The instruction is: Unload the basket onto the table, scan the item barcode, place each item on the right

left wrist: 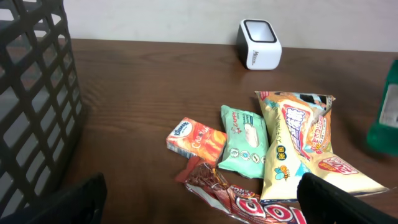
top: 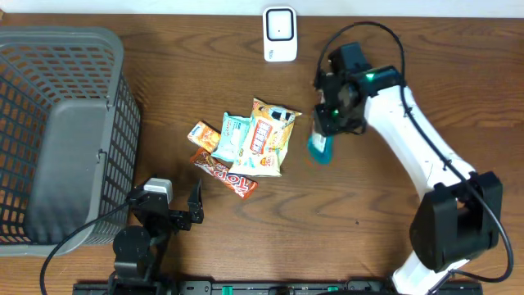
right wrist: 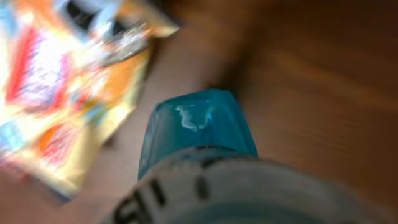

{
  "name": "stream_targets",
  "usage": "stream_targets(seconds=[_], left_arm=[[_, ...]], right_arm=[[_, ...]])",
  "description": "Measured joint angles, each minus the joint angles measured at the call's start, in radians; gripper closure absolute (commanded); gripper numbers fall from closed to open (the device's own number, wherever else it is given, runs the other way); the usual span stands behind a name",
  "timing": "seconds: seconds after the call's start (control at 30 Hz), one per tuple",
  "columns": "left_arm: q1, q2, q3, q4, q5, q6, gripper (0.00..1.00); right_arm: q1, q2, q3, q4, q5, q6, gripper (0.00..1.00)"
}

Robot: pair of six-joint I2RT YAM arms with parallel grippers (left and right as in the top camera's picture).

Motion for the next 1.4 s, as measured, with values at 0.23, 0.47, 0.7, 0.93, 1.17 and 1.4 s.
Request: stream_targets(seconds=[0.23,0.47,0.7,0.93,1.17,1.4], left_arm=[[0.000,0.000,0.000,0.000,0.000,0.000,0.02],[0.000,0.000,0.000,0.000,0.000,0.000,0.02],[0.000,0.001,0.000,0.000,0.000,0.000,0.02],[0.000,0.001,0.000,0.000,0.000,0.000,0.02],[0.000,0.002,0.000,0.000,0.000,0.000,0.02],[0.000,0.002,0.000,0.000,0.000,0.000,0.02]], right_arm=[[0.166,-0.010,0.009,0.123,0.494,0.118,0.99],[0.219,-0.009,0.013,0.483,0.782,0.050,0.99],[0.219,0.079,0.023,0.926,0.937,-0.201,0.99],[0.218,0.380,0.132,1.248,1.083,-0.528,0.99],[0.218,0.677,0.536,1.275,1.133,-0.716,0.99],[0.219,0.880,0.833,1.284,1.147,-0.876,0.99]])
